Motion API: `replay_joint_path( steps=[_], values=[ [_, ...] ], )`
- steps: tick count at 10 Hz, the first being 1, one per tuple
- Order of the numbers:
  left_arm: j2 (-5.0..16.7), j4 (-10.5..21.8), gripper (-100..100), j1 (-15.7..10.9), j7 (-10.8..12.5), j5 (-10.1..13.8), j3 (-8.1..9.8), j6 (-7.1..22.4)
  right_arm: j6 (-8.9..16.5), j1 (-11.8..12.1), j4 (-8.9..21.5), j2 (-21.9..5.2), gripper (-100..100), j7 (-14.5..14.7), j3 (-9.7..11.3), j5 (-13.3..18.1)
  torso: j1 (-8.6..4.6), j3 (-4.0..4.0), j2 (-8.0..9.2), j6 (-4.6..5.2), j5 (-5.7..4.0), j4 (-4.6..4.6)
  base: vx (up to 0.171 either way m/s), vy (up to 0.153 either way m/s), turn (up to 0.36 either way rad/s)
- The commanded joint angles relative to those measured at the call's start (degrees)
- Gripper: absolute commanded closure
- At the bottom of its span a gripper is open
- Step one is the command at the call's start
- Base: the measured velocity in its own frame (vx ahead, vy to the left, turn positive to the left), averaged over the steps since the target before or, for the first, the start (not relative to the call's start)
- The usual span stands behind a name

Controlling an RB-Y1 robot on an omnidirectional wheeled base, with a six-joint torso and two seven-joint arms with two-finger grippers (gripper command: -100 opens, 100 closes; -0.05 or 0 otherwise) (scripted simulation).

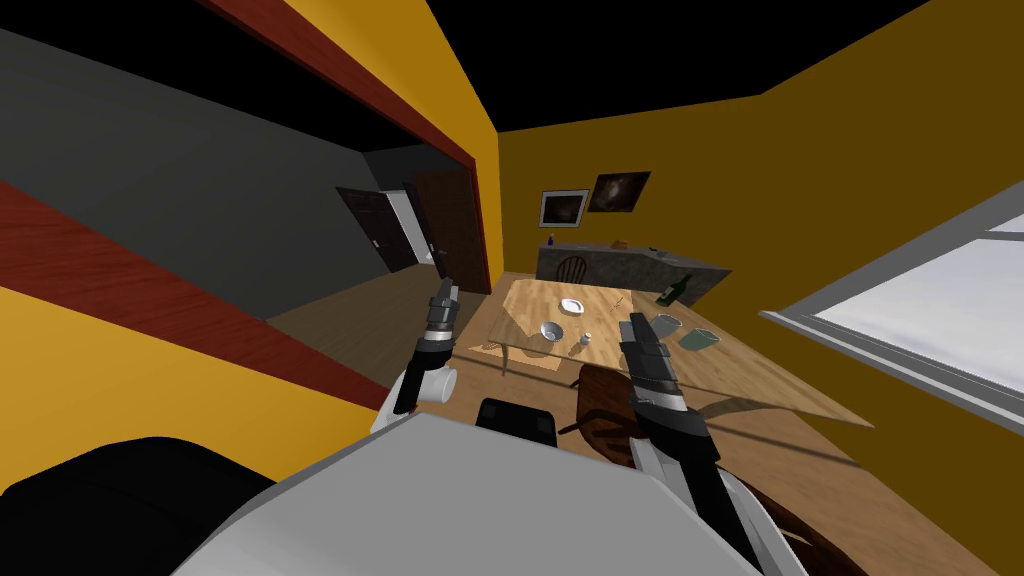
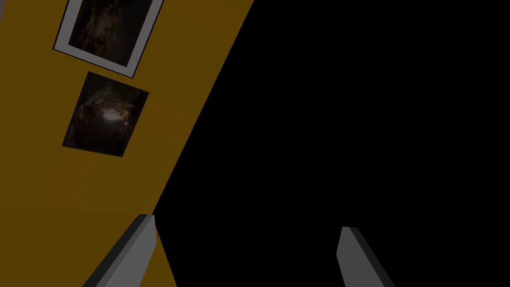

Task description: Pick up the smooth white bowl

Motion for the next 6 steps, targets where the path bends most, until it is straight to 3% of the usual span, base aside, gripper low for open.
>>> replay_joint_path(
  steps=[1, 6],
  values=[
    [0.0, 0.0, 0, 0.0, 0.0, 0.0, 0.0, 0.0, -0.12, 0.14, 0.03, -0.03, -100, 0.03, -0.02, 0.11, 0.0, 0.0, 0.0, 0.0, 0.0, 0.0, -0.002, 0.011, 0.028],
    [0.0, 0.0, 0, 0.0, 0.0, 0.0, 0.0, 0.0, -0.12, 0.14, 0.03, -0.03, -100, 0.03, -0.02, 0.11, -0.04, 0.01, 0.02, 0.0, -0.01, 0.01, -0.008, -0.001, -0.003]
  ],
)
